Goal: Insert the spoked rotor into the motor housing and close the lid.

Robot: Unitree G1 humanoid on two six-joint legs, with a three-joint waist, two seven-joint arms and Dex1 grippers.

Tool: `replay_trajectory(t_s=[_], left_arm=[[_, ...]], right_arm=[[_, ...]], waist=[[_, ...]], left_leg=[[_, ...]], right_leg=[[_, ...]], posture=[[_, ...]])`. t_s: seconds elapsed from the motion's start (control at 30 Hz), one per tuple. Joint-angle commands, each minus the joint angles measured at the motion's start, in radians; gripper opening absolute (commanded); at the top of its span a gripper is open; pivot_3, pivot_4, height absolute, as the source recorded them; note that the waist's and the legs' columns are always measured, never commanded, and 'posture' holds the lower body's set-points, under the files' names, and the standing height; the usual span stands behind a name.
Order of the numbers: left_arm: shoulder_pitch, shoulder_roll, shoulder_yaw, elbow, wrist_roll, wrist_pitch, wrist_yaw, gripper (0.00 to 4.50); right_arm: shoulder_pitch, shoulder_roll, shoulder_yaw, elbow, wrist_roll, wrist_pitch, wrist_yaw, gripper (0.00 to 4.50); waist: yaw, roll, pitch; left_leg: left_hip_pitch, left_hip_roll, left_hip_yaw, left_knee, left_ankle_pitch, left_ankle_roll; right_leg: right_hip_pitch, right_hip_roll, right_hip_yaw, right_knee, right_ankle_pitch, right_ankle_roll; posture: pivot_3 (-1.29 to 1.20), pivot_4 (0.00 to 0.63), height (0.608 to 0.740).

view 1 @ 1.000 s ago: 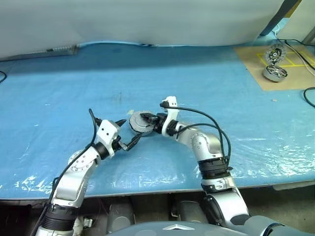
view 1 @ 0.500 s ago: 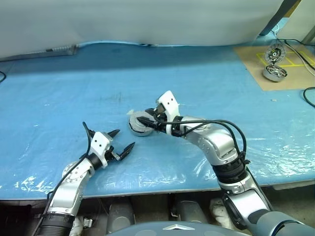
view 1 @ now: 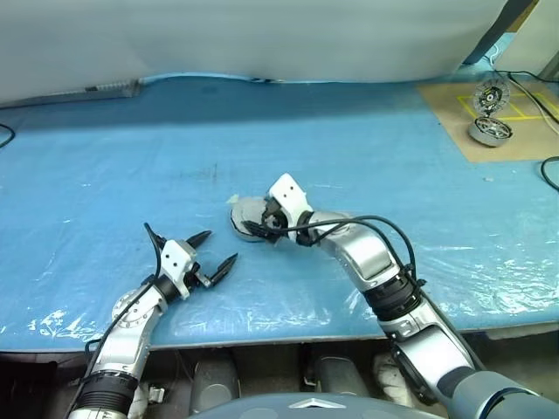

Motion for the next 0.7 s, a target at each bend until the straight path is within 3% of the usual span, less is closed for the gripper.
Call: replay_trajectory(t_s=[0.03,0.13,0.33,0.7], left_arm=[[0.005,-0.003,0.003,0.034,0.005,-0.002,0.001,4.5],[0.004,-0.003,0.001,0.033,0.005,-0.002,-0.001,4.5],[0.002,-0.001,-0.001,0.013,0.004,0.013,0.003,4.5],[0.009,-0.007,-0.014,-0.074,0.012,0.076,0.027,4.5]], right_arm=[[0.02,0.016,0.011,-0.018,-0.026,-0.041,0.002,4.35],[0.029,0.026,0.015,0.012,-0.053,-0.07,-0.006,4.35],[0.032,0.056,0.001,0.048,-0.092,-0.117,-0.033,2.95],[0.034,0.088,0.01,0.004,-0.116,-0.094,-0.039,2.96]], waist=[[0.0,0.0,0.0],[0.0,0.0,0.0],[-0.001,0.0,0.0],[0.0,0.0,0.0]], left_leg=[[0.001,0.0,0.0,0.0,0.0,0.0],[0.002,0.0,0.0,0.0,0.0,0.0],[0.002,0.0,0.0,0.0,0.0,0.0],[0.001,0.0,0.0,0.0,0.0,0.0]], right_leg=[[0.001,0.0,0.0,0.0,0.0,0.0],[0.002,0.0,0.0,0.0,0.0,0.0],[0.002,0.0,0.0,0.0,0.0,0.0],[0.002,0.0,0.0,0.0,0.0,0.0]], posture=[[0.0,0.15,0.74],[0.0,0.15,0.74],[0.0,0.15,0.74],[0.0,0.15,0.74]])
